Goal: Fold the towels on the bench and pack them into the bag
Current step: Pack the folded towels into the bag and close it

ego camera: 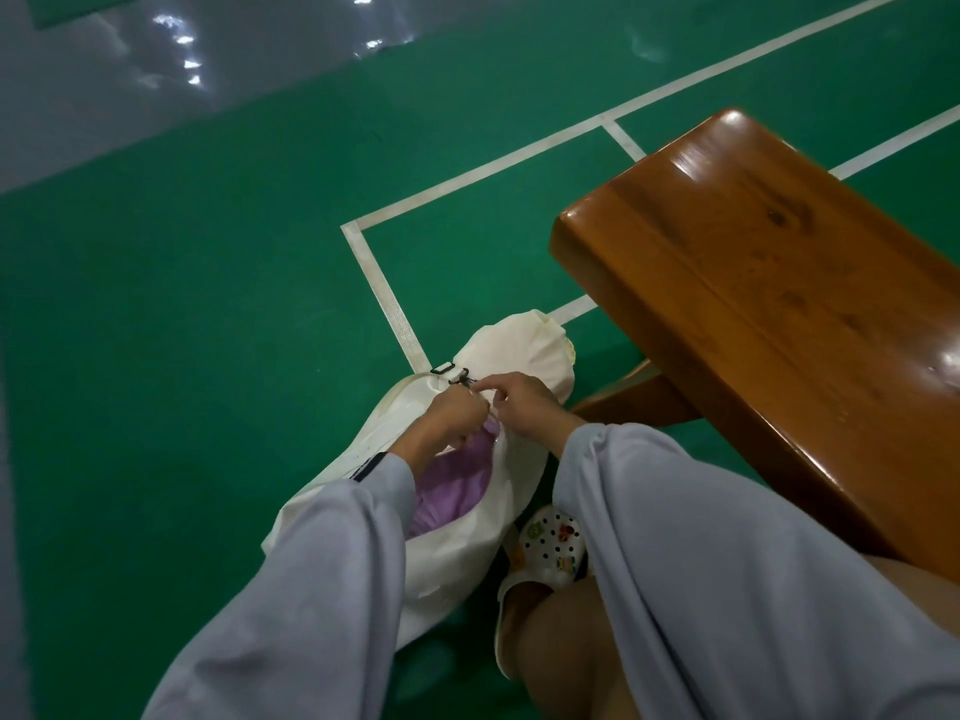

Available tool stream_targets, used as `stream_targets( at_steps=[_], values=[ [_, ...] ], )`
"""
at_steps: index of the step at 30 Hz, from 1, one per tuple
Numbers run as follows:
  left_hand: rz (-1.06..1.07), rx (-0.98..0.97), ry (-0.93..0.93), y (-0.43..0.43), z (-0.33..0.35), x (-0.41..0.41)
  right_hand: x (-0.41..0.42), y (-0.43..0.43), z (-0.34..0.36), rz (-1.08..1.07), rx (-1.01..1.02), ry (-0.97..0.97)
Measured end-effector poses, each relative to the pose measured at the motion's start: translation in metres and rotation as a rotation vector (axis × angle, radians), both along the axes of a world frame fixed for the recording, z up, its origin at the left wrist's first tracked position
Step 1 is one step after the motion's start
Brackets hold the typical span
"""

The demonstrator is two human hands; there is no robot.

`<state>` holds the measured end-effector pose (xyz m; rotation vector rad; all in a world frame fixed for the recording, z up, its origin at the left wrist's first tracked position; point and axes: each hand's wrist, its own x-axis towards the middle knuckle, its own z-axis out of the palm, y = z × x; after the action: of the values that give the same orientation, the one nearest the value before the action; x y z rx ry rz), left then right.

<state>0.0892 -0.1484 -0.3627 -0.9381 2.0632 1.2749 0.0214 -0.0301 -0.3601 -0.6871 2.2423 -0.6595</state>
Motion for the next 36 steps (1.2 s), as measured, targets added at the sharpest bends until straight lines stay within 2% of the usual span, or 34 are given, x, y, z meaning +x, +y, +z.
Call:
stream_targets(
  at_steps=[4, 7, 11, 19, 21, 23, 27, 31, 36],
  values=[
    [0.222, 0.169, 0.077, -0.019, 0.002, 0.016, 0.005, -0.010, 0.008, 0.178, 0.031, 0.092],
    [0.293, 0.200, 0.107, -0.018, 0.001, 0.030, 0.005, -0.017, 0.011, 0.258, 0.121, 0.173],
    [0.304, 0.219, 0.114, -0.010, -0.007, 0.050, 0.006, -0.012, 0.011, 0.369, 0.177, 0.314],
    [0.201, 0.183, -0.024, -0.038, -0.003, 0.098, 0.012, -0.004, 0.008, 0.296, 0.299, 0.531],
    [0.203, 0.173, -0.020, -0.047, 0.004, 0.101, 0.022, -0.015, 0.013, 0.347, 0.266, 0.588],
    [0.207, 0.164, -0.001, -0.050, 0.010, 0.104, 0.035, -0.025, 0.016, 0.499, 0.181, 0.632],
    [0.217, 0.139, 0.032, -0.044, 0.018, 0.111, 0.070, -0.041, 0.019, 0.727, 0.108, 0.593],
    [0.238, 0.101, 0.053, -0.034, 0.016, 0.128, 0.092, -0.046, 0.021, 0.746, 0.099, 0.714],
    [0.324, 0.063, 0.092, -0.033, 0.011, 0.150, 0.097, -0.049, 0.023, 0.876, 0.026, 0.849]
  ],
)
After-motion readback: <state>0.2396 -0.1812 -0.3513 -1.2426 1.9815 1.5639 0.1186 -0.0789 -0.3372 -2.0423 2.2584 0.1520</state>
